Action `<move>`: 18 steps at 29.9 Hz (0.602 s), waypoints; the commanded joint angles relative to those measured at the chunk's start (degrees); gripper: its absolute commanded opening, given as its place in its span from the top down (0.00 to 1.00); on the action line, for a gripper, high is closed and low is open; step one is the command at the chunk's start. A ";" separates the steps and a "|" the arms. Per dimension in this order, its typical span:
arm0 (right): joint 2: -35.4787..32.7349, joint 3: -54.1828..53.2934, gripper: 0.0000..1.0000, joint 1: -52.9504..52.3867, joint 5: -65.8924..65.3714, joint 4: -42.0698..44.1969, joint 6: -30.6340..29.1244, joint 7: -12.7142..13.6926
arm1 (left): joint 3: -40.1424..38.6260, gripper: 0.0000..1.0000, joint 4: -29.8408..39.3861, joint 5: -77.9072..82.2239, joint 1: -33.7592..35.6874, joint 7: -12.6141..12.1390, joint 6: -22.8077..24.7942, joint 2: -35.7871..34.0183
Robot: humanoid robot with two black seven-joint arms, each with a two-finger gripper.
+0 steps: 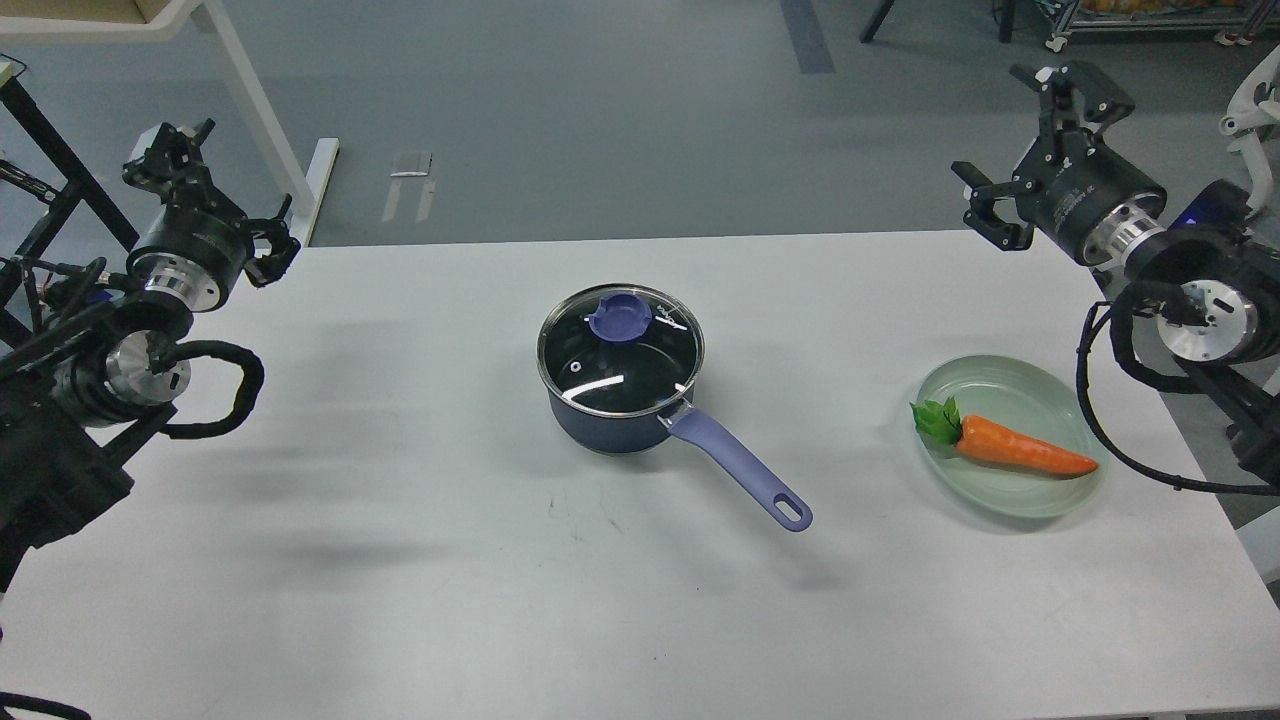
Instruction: Open pot lid
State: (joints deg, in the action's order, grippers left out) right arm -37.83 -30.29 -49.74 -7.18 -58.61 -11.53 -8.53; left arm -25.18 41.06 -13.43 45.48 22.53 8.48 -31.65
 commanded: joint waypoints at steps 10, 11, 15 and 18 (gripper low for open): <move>-9.28 6.37 0.00 -3.94 -39.80 -21.88 2.56 2.64 | 0.13 0.01 0.60 -0.02 0.57 0.06 -0.13 0.18; -9.28 8.30 0.00 -5.61 -43.32 -23.29 2.56 2.64 | 0.13 0.01 0.60 -0.02 0.57 0.06 -0.04 0.18; -9.10 23.22 0.00 -15.97 -51.87 -26.81 2.39 2.64 | 0.05 0.01 0.60 -0.02 0.66 0.23 0.22 0.10; -8.14 33.16 0.00 -24.49 -52.76 -27.60 2.21 2.64 | 0.05 0.01 0.68 -0.02 0.66 0.15 0.92 0.01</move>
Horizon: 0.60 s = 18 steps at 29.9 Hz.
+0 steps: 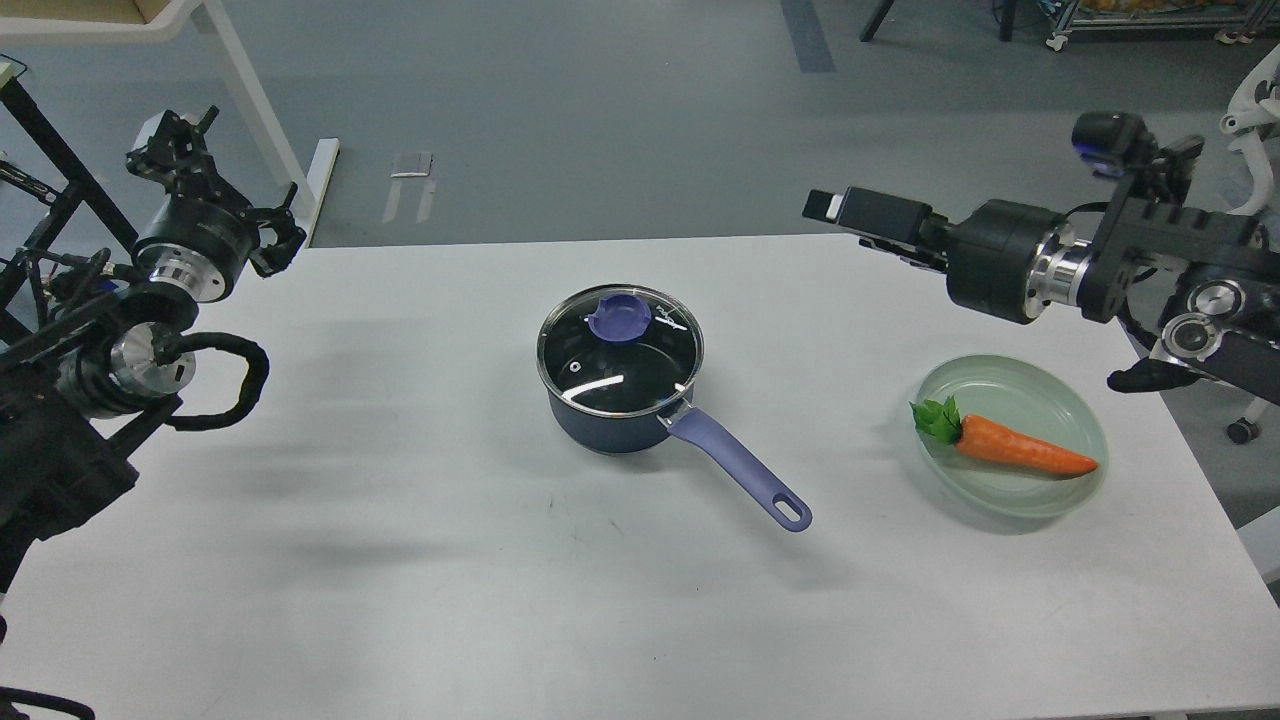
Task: Open pot lid
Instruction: 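Reach the right gripper to the purple saucepan handle and grasp it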
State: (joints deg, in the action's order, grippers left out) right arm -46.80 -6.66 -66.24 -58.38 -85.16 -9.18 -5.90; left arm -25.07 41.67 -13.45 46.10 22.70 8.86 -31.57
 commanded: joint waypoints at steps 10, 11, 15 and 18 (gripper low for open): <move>14.71 32.13 0.03 -20.95 -5.95 -3.17 -0.22 4.66 | 0.02 0.01 0.08 0.09 2.07 -0.11 0.46 0.02; 15.68 33.71 0.04 -20.95 -6.47 -3.17 -0.22 4.75 | 0.02 0.01 0.08 0.09 2.24 -0.11 0.46 0.02; 18.41 38.91 0.10 -21.12 -8.15 -3.08 -0.22 4.93 | -0.07 0.01 0.08 0.00 2.42 -0.11 0.72 -0.42; 19.29 40.06 0.15 -21.13 -7.89 -2.82 -0.14 4.93 | -0.07 0.01 0.08 0.00 2.42 -0.11 1.34 -1.48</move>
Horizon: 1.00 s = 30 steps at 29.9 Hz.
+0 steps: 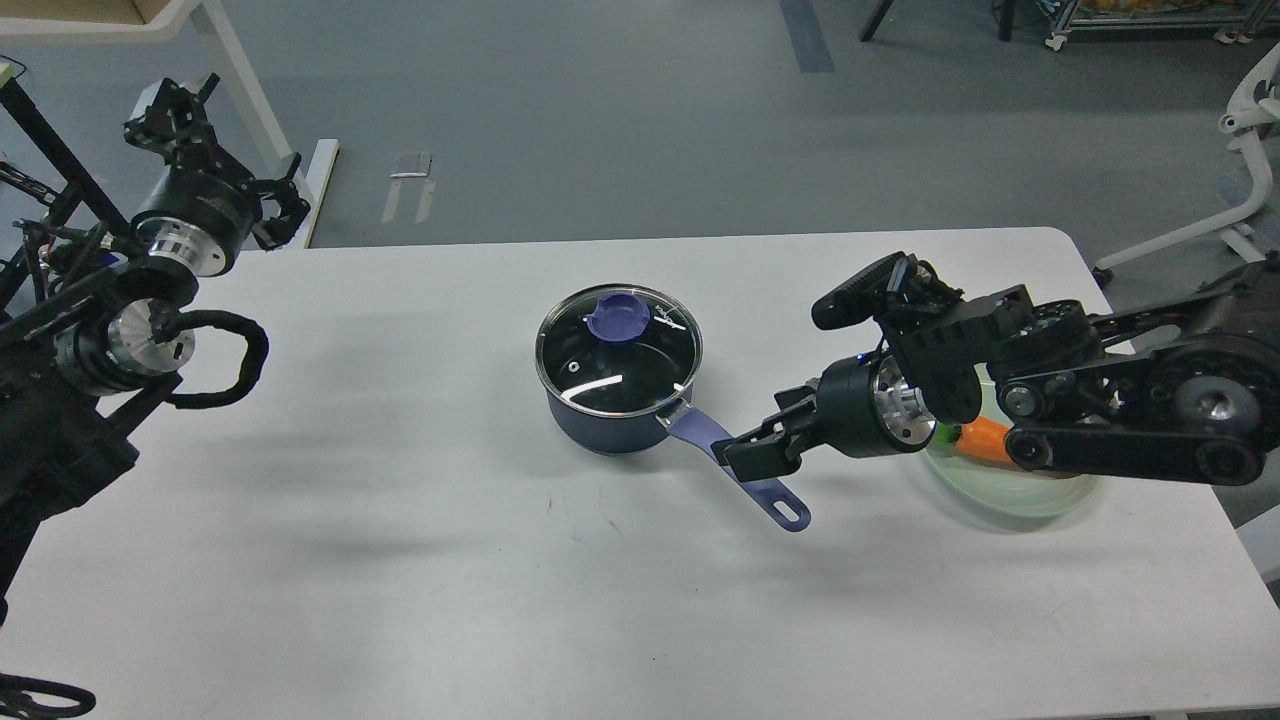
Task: Open pot lid
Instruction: 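Reach the right gripper to the purple saucepan handle and grasp it, then move the left gripper over the pot to the purple lid knob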
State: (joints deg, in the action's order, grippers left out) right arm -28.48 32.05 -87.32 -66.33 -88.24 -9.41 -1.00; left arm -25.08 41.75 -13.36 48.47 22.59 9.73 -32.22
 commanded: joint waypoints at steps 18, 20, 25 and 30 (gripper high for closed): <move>4.66 1.35 0.52 -1.01 5.33 0.26 0.01 0.03 | 0.38 0.01 -0.09 0.00 0.04 -0.27 2.05 -3.81; 4.66 1.44 0.54 -1.01 5.33 0.35 0.01 0.12 | 0.38 0.01 -0.09 0.00 -0.05 -0.27 2.14 -3.90; 4.22 1.52 0.60 -1.01 5.42 0.26 0.01 0.12 | 0.38 0.01 0.00 0.00 -0.05 -0.44 2.31 -3.81; 4.13 1.79 0.68 -0.93 5.42 0.35 0.01 0.12 | 0.38 0.01 0.26 0.09 0.04 -0.53 2.14 -3.46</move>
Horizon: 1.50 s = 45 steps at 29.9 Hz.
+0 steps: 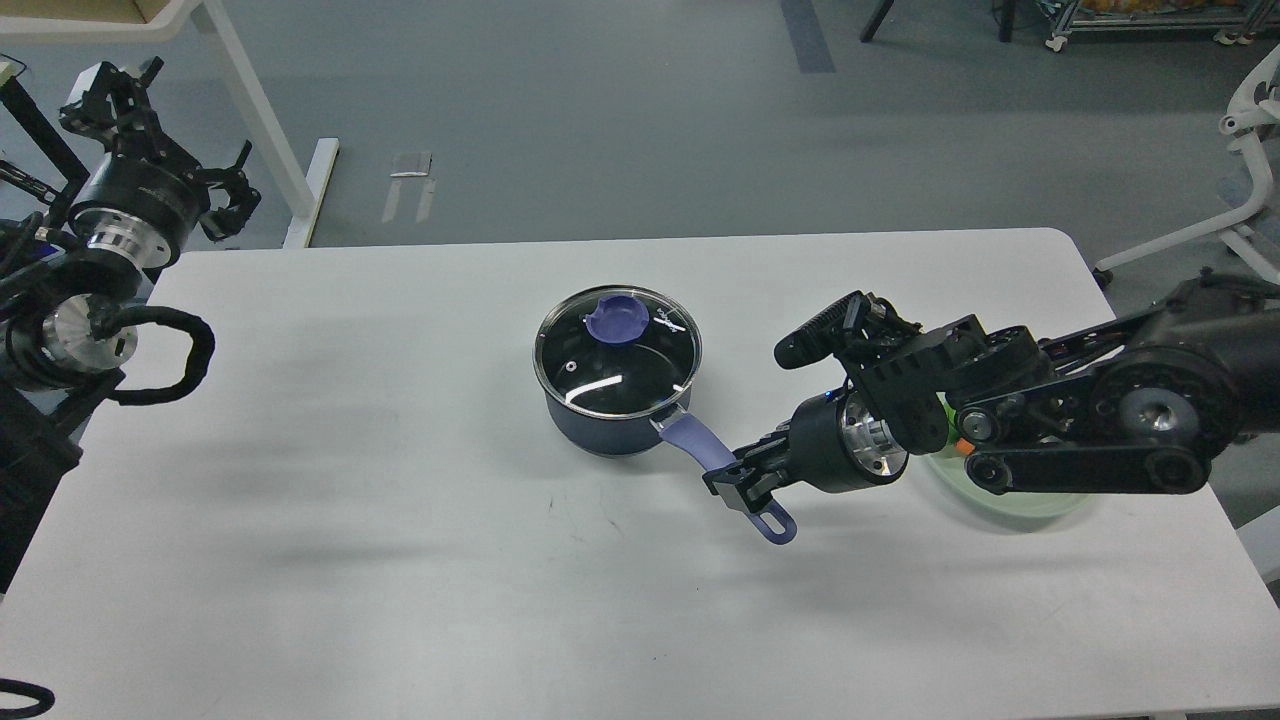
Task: Open pot lid
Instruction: 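Move the left gripper over the pot to the purple lid knob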
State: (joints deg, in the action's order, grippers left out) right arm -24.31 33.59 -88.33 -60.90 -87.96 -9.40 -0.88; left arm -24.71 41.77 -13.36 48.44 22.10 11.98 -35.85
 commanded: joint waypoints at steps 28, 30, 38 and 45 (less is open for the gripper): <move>-1.44 0.43 0.80 -1.41 0.00 -0.02 -2.81 0.00 | 2.37 0.01 22.92 85.04 9.39 0.40 -7.50 3.33; -1.18 0.34 0.80 -1.85 0.00 0.07 -2.90 -0.09 | 4.83 0.01 22.92 93.12 10.70 0.40 -7.93 5.08; -1.18 0.43 0.80 -1.85 -0.09 0.16 -2.90 -0.09 | 18.01 0.01 20.73 109.06 11.68 0.04 -17.86 7.29; -0.83 0.43 0.80 -1.67 -0.09 0.24 -2.99 -0.09 | 26.46 0.02 18.44 110.04 11.94 -0.04 -22.52 8.78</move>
State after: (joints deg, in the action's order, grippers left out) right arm -25.21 34.01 -90.16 -60.97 -87.78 -12.37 -0.97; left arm -0.76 61.14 96.59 60.47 22.07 -9.08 -27.29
